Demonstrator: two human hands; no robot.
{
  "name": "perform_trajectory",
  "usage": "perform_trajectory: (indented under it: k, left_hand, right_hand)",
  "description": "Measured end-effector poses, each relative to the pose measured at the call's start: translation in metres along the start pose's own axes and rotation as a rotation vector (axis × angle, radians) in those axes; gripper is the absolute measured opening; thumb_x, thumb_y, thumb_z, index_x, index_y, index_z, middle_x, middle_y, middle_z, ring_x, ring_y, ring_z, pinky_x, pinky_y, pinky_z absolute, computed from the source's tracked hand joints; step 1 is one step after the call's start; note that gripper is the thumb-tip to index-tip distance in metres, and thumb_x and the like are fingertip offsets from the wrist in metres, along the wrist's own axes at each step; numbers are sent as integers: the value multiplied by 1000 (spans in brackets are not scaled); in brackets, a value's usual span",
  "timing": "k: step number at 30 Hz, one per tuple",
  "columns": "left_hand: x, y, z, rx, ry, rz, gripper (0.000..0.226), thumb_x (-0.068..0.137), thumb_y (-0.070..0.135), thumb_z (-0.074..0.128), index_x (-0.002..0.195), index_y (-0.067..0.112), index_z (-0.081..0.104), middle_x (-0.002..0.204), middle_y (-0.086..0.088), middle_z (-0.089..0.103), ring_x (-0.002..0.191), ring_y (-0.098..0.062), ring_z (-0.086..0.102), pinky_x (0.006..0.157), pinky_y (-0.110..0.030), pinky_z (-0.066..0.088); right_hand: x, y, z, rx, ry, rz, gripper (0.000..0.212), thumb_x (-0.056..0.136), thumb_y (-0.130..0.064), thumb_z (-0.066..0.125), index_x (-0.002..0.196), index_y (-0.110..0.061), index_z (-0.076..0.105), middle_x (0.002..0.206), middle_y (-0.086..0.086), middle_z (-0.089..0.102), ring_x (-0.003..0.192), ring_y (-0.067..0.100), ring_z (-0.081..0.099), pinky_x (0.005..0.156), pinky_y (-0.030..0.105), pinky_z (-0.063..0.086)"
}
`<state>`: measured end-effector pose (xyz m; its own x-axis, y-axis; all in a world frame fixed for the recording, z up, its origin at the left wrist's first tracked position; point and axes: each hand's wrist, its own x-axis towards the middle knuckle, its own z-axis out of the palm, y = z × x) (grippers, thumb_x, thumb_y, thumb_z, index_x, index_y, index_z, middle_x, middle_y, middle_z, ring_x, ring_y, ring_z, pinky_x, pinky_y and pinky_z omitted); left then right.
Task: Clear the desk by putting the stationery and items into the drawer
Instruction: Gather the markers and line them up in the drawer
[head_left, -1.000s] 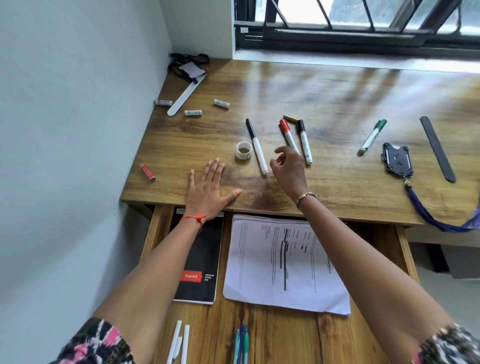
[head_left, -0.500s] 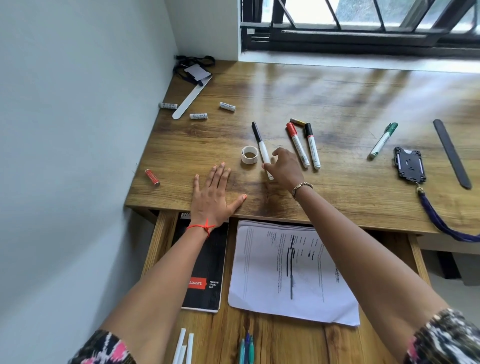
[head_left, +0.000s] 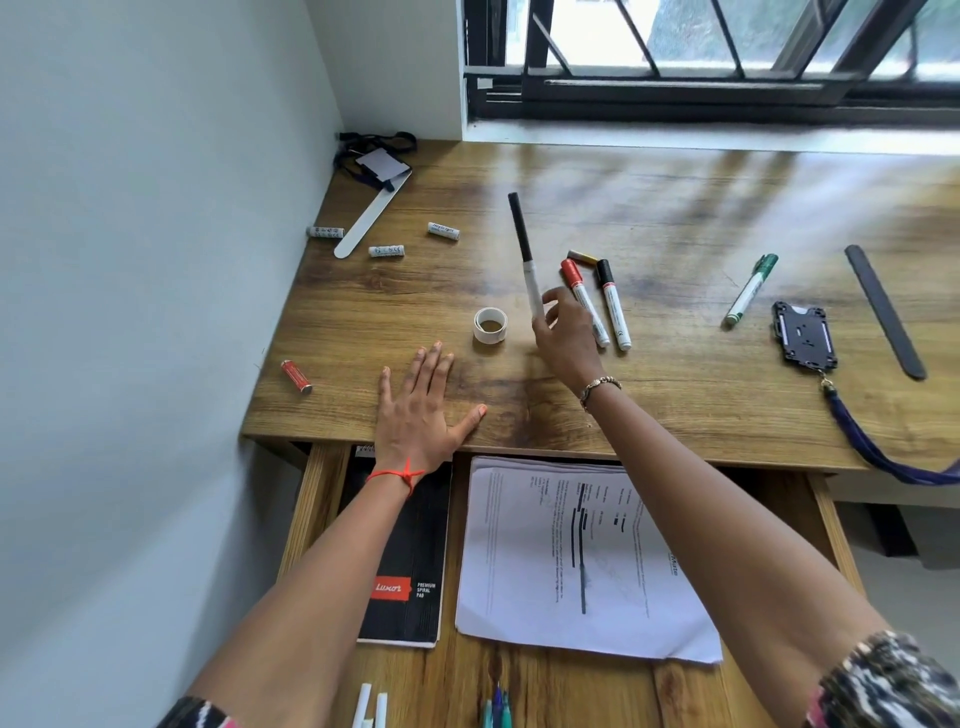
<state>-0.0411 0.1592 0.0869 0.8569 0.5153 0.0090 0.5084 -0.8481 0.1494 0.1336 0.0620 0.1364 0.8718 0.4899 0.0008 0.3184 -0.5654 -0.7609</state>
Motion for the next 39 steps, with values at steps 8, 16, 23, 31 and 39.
perform_trajectory:
  k: [8,16,23,31,39]
  left_hand:
    - [1,0,-5,-58,-56,-18,91,74,76,13,148,23,12,158,7,3,145,-12,2,115,-50,-3]
    - [18,86,-60,-904,111,-64,43,87,27,62,123,5,53,124,-7,57,115,-15,51,95,-23,44]
    - [43,110,-61,-1204,81,-409,14,89,10,58,94,-1,65,88,-13,68,73,-18,66,65,-21,54]
    - [52,111,-60,-1344,-16,-439,10,94,13,51,96,5,56,86,-8,66,64,-19,65,54,-27,54]
    - [58,124,-56,-1382,-138,-481,12,98,18,44,102,8,49,85,-6,65,62,-20,65,59,-36,54]
  right_hand:
    - [-22,5,-13,157,95,-102,16,85,-6,58,100,-4,52,82,8,58,74,20,58,64,28,51]
    - [-47,12,-32,221,-114,-200,17,79,-5,69,92,-4,58,76,14,65,65,19,61,57,22,51]
    - [-30,20,-63,200,-300,-182,19,79,-9,71,95,1,68,81,19,70,60,13,61,53,15,51]
    - [23,38,-59,-481,-93,-24,43,86,-28,62,123,-8,51,129,16,38,118,34,39,93,44,44]
    - [13,43,-48,-433,-90,91,40,85,-16,60,119,2,49,121,21,44,109,37,48,86,41,46]
